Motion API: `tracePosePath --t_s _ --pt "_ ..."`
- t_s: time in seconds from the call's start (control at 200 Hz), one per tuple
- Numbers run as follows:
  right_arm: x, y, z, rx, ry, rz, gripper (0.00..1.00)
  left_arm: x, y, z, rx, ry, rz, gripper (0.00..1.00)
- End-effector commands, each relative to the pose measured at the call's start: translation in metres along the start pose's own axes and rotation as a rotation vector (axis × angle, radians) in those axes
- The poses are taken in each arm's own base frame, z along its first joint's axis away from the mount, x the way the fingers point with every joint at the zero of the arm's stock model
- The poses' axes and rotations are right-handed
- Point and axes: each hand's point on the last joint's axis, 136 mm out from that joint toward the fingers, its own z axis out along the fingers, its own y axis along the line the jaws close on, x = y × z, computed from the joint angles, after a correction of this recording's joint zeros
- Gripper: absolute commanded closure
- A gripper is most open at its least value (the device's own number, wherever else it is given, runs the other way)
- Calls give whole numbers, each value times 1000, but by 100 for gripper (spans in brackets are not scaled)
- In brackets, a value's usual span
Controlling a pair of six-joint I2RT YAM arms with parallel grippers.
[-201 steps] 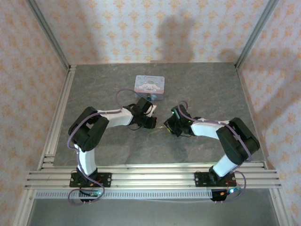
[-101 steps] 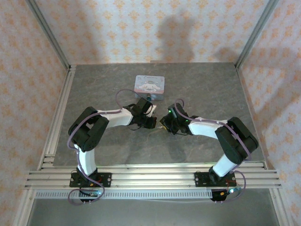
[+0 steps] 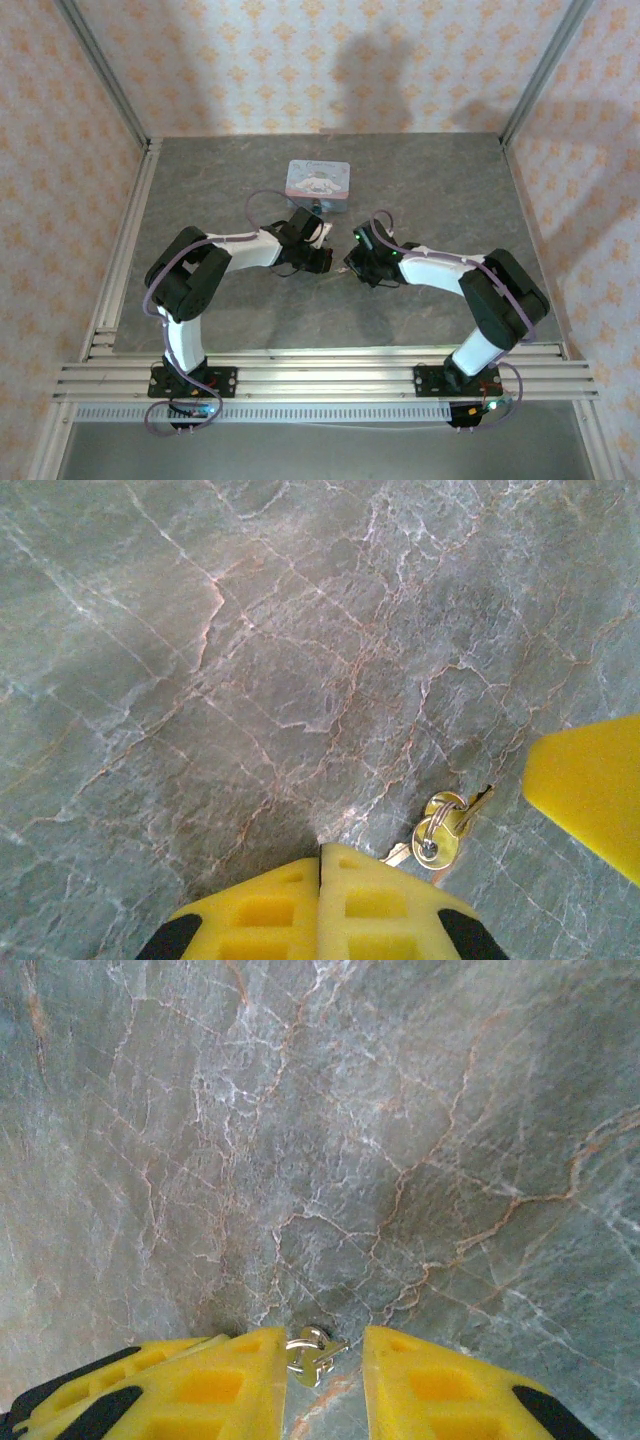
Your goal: Unlock the padlock with the key
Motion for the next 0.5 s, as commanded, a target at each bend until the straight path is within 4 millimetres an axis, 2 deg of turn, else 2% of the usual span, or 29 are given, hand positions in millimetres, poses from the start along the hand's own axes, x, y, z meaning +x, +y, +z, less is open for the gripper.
tracePosePath --t_s 0.0,0.49 --pt "-3 8 -7 2 -35 13 72 9 1 6 7 14 -5 99" --pt "5 8 5 17 -15 24 72 12 1 7 13 20 0 99"
